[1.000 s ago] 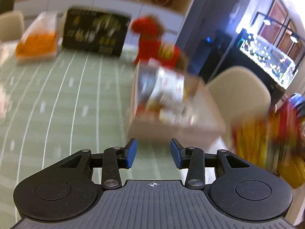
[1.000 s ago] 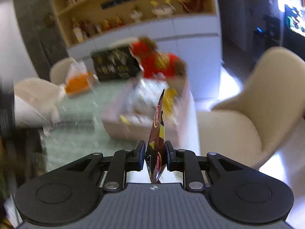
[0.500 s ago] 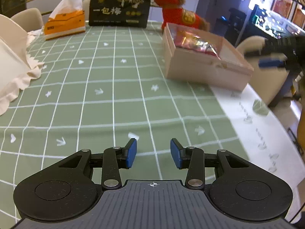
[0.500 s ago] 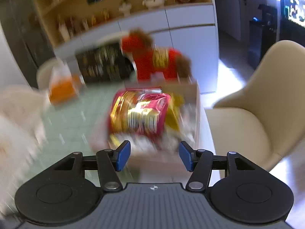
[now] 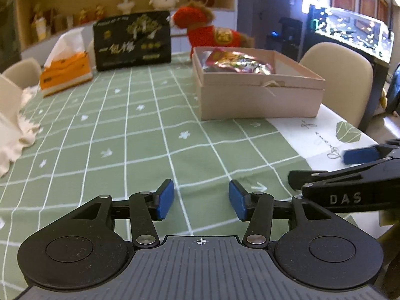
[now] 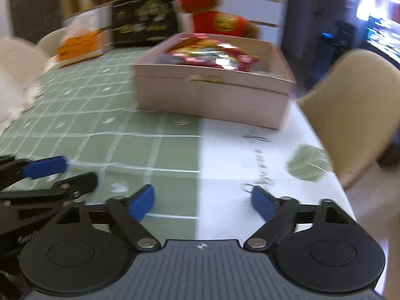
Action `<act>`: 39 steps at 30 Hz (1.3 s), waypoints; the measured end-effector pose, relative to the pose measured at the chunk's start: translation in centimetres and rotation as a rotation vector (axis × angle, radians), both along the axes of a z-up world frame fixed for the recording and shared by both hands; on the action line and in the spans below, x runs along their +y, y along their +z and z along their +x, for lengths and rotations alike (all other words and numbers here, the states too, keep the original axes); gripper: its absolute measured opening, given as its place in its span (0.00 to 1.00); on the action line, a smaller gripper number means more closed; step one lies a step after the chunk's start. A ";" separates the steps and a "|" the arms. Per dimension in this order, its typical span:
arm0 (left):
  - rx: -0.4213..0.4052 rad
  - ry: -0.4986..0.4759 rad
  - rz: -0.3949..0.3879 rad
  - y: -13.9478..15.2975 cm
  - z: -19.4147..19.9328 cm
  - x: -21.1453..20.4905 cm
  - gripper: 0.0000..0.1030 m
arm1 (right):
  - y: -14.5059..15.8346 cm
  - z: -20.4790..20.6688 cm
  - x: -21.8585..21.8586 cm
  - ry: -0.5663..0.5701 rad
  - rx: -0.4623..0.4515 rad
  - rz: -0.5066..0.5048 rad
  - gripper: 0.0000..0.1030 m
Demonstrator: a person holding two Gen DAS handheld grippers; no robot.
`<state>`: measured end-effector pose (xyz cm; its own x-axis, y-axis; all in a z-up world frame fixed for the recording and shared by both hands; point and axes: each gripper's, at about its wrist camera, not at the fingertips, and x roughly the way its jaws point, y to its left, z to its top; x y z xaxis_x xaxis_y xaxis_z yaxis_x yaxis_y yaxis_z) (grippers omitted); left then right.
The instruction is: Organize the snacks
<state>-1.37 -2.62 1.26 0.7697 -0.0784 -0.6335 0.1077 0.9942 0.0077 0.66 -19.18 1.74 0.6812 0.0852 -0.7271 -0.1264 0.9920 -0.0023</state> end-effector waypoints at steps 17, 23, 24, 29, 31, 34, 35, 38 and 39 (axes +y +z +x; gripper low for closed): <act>-0.031 0.001 0.001 -0.4 0.9 -0.1 0.58 | -1.1 -0.8 -1.0 -0.107 -0.114 0.012 1.00; -0.031 -0.001 -0.001 -0.4 0.9 0.0 0.58 | -1.1 -0.8 -0.9 -0.107 -0.114 0.012 1.00; -0.031 -0.001 -0.003 -0.4 0.9 0.0 0.58 | -1.1 -0.8 -0.9 -0.107 -0.114 0.012 1.00; -0.030 -0.001 -0.004 -0.4 0.9 0.0 0.57 | -1.1 -0.8 -0.9 -0.107 -0.114 0.012 1.00; -0.030 -0.001 -0.004 -0.4 0.9 0.0 0.57 | -1.1 -0.8 -1.0 -0.107 -0.114 0.012 1.00; -0.030 -0.001 -0.004 -0.4 0.9 0.0 0.57 | -1.1 -0.8 -0.9 -0.107 -0.114 0.012 1.00; -0.030 -0.001 -0.004 -0.4 0.9 0.0 0.57 | -1.1 -0.8 -0.9 -0.107 -0.114 0.012 1.00; -0.030 -0.001 -0.004 -0.4 0.9 0.0 0.57 | -1.1 -0.8 -0.9 -0.107 -0.114 0.012 1.00; -0.030 -0.001 -0.004 -0.4 0.9 0.0 0.57 | -1.1 -0.8 -0.9 -0.107 -0.114 0.012 1.00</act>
